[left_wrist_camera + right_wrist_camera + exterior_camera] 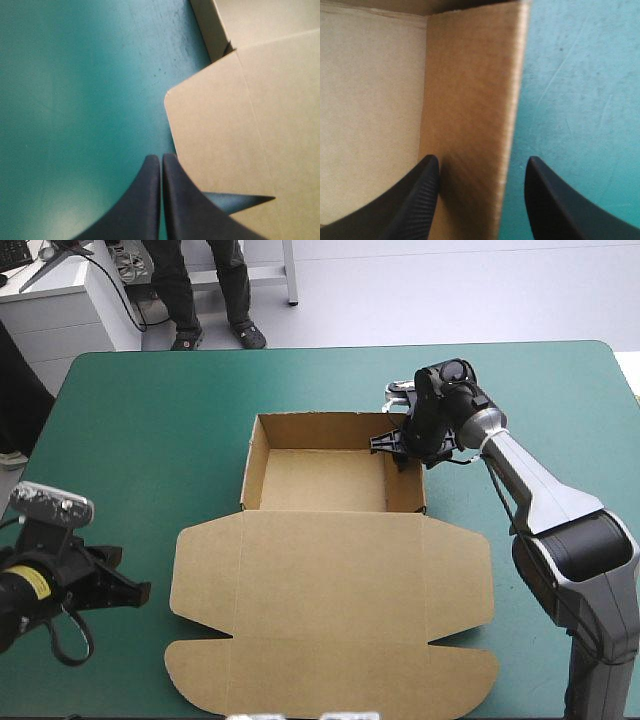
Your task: Fold the box
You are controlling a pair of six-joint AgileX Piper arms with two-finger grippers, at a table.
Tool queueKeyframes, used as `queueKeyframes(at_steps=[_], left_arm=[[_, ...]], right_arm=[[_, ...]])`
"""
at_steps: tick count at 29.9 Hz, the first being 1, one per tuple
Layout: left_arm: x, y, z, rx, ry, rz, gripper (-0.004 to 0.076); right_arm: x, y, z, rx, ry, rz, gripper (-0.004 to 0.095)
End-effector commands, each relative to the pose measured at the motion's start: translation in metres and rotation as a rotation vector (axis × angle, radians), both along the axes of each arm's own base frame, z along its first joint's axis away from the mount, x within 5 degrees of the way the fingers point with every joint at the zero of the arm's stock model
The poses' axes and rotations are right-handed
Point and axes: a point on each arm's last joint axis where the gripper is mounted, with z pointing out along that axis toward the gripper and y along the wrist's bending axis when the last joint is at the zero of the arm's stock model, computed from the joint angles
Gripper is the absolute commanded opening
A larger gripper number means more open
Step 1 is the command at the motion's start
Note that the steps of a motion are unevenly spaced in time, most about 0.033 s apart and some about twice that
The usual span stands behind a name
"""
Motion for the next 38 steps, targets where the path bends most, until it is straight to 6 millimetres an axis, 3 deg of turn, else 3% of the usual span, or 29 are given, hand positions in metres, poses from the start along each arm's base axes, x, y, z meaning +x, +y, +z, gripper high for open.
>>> queueKeyframes(at_steps=[1, 4, 9, 15, 19, 23, 28, 34, 38], left_arm=[[-0.012, 0.003, -0.018, -0.027, -0.071, -0.013, -0.0008], [-0.025, 0.006, -0.049, -0.031, -0.042, -0.019, -0.0008], [-0.043, 0.005, -0.089, -0.098, 0.002, -0.039, -0.0008], [-0.06, 0.009, -0.116, -0.124, 0.002, -0.047, -0.0008], [-0.065, 0.011, -0.119, -0.125, -0.015, -0.047, -0.0008], [-0.066, 0.011, -0.119, -0.127, -0.019, -0.047, -0.0008], [-0.065, 0.014, -0.119, -0.101, -0.028, -0.028, -0.0008], [-0.064, 0.018, -0.119, -0.058, -0.04, -0.015, -0.0008], [-0.064, 0.018, -0.119, -0.058, -0.04, -0.015, -0.0008]], right_arm=[[-0.006, -0.003, 0.024, 0.043, -0.042, -0.004, 0.0434], [-0.006, -0.003, 0.024, 0.042, -0.042, -0.001, 0.0309], [-0.006, -0.003, 0.024, 0.033, -0.046, 0.014, -0.0017], [-0.005, -0.006, 0.024, 0.012, -0.053, 0.012, -0.0009], [-0.001, -0.03, 0.032, 0.004, -0.076, -0.026, -0.0009], [0.0, -0.08, 0.054, -0.052, -0.14, -0.09, -0.0008], [-0.009, -0.171, 0.078, -0.12, -0.197, -0.244, -0.0012], [-0.038, -0.285, 0.085, -0.165, -0.195, -0.505, -0.0012], [-0.06, -0.335, 0.083, -0.175, -0.179, -0.65, -0.0012]])
